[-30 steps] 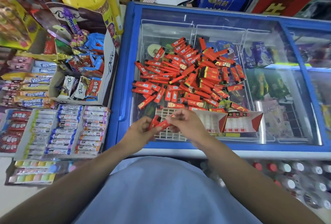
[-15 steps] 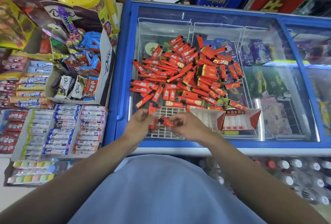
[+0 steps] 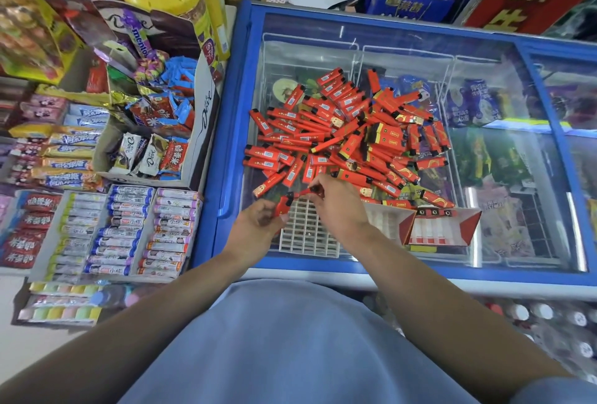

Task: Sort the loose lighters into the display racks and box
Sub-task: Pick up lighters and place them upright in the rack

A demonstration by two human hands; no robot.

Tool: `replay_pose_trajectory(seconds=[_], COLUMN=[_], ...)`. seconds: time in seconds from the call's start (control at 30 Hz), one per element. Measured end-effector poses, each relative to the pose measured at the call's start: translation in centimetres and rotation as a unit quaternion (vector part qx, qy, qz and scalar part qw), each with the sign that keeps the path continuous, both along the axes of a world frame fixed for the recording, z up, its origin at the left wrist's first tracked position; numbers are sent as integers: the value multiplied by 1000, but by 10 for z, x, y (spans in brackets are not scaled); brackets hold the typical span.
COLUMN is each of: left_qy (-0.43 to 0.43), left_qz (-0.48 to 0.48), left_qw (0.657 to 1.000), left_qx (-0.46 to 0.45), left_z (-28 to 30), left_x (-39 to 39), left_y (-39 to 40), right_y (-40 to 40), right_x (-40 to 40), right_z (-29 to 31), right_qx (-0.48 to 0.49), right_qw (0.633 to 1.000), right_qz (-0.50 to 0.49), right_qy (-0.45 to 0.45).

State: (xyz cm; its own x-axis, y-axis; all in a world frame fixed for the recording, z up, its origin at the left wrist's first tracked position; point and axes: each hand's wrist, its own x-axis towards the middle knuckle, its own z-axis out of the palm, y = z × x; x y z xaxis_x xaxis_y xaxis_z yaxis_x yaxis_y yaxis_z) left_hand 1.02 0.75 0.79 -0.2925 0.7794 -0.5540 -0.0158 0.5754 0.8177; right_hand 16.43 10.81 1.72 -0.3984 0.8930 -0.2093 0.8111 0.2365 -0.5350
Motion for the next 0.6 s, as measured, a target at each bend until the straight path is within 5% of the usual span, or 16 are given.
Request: replay_pose_trajectory(seconds=[0.33,0.6], left_qy=[-13,-5], left_qz=[2,-27], left_qw=[1000,1000], left_qx=[-5,11], left_z=[7,6], left_x=[9,12], left_y=[2,4], right_y=[4,-7], right_x=[-9,15], right_z=[-3,30], right_qx=[12,-115], right_qw=[991,990], right_qz=[94,31], right_qy=[-99,80])
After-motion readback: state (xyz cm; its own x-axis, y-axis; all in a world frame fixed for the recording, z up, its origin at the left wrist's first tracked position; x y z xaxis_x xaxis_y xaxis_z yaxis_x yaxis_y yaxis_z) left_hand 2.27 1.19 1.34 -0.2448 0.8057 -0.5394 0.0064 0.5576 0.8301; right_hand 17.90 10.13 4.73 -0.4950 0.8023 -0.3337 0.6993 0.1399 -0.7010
